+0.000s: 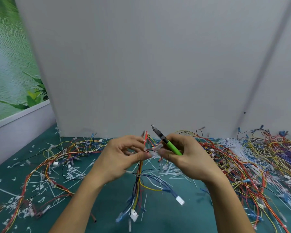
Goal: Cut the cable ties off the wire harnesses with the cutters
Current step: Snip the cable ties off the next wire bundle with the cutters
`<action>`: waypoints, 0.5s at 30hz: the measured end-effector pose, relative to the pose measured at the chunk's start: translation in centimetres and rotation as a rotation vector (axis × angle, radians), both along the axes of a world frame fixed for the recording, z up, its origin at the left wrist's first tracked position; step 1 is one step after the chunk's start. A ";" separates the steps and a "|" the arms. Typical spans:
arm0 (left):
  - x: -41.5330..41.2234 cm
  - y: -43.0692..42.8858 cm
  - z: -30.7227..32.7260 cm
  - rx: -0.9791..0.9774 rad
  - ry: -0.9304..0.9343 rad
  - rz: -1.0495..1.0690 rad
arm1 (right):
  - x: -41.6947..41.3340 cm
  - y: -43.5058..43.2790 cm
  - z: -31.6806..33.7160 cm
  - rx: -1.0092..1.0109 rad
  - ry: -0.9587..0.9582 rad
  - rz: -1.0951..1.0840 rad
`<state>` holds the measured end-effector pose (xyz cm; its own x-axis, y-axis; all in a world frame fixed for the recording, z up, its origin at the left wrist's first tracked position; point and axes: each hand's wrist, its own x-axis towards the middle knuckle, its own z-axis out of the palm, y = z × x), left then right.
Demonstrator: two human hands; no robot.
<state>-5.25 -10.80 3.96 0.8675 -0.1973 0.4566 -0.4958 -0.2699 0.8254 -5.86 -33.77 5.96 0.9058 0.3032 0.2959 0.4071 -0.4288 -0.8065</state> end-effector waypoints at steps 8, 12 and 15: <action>0.6 -0.8 -1.0 -0.133 -0.080 -0.011 | 0.1 0.3 -0.1 0.135 -0.057 -0.051; 0.5 -1.3 -1.1 -0.259 0.058 0.021 | 0.0 0.7 0.0 0.205 -0.066 -0.100; 0.6 -1.4 -1.0 -0.393 0.114 0.043 | -0.1 1.2 0.1 0.171 -0.094 -0.155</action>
<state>-4.62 -12.20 2.95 0.9206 0.0104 0.3905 -0.3904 0.0580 0.9188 -5.97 -32.60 6.02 0.9038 0.1009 0.4160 0.4234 -0.3527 -0.8345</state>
